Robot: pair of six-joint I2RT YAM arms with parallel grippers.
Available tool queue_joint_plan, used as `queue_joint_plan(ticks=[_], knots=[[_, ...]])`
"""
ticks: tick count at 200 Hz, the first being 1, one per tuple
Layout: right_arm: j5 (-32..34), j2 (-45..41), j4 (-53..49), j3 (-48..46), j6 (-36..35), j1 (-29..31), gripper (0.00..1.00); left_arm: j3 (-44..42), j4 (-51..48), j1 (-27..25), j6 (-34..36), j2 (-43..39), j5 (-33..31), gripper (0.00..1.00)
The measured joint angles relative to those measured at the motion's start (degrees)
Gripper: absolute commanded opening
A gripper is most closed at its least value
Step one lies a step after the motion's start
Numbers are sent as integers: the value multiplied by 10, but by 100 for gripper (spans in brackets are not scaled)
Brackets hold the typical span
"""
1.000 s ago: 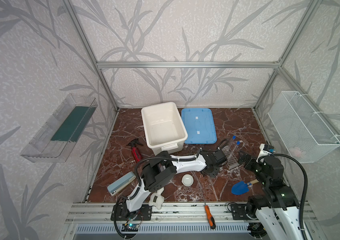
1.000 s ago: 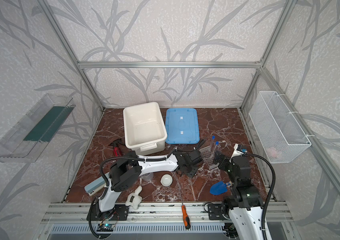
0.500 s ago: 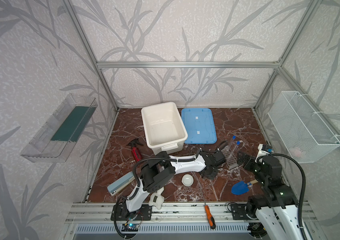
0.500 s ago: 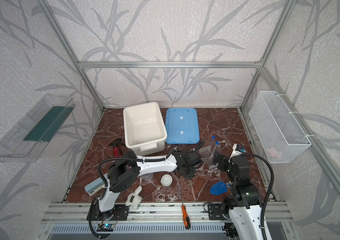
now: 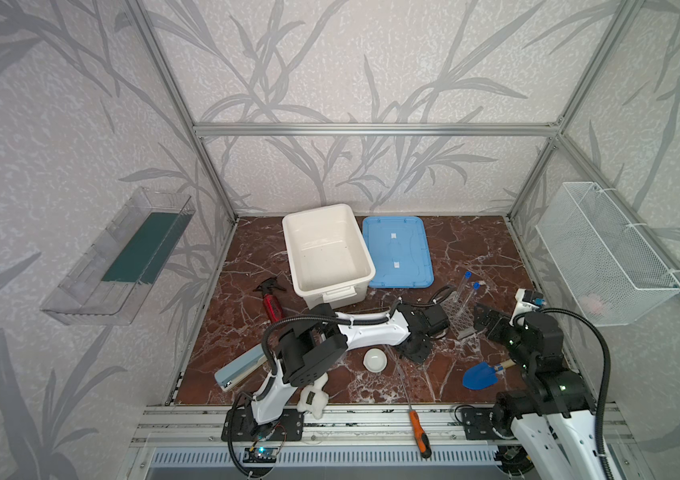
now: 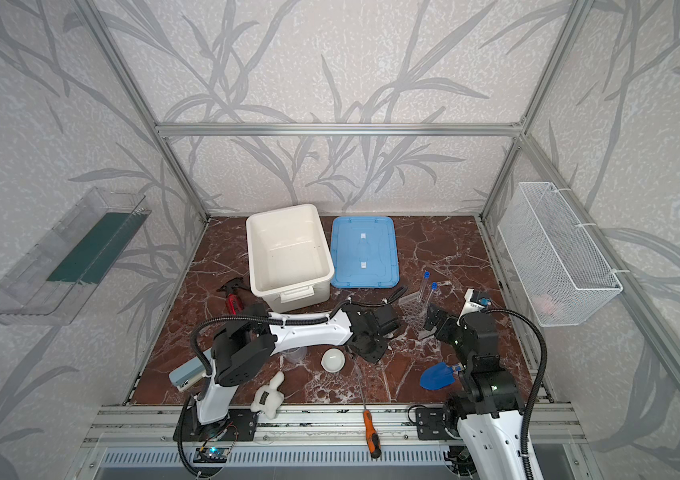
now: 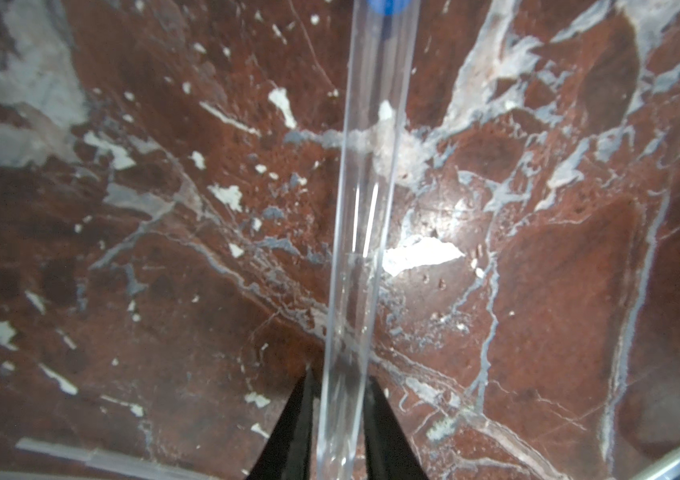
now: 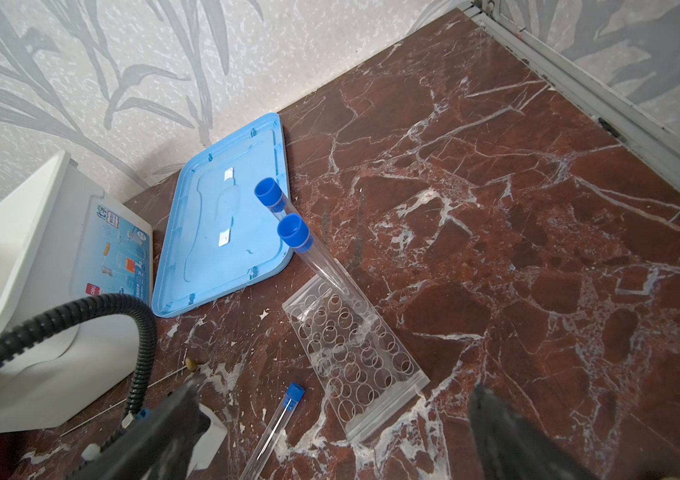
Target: Organize the chemistry lab equipment
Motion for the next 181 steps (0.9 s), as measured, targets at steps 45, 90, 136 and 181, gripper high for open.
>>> queue_joint_plan(ticks=[45,90,136,181], knots=[[-6,-4,0,0,0,0,99,-8,9,2,1,-5,2,17],[-40,6,7,0,1,0,99,-92,69,10,1,-59,7,17],[-125,87,21,12,7,0,99,-175,176,17,12,-134,42,17],[-221,171,21,68,7,0,98,-257,306,19,23,-203,54,17]])
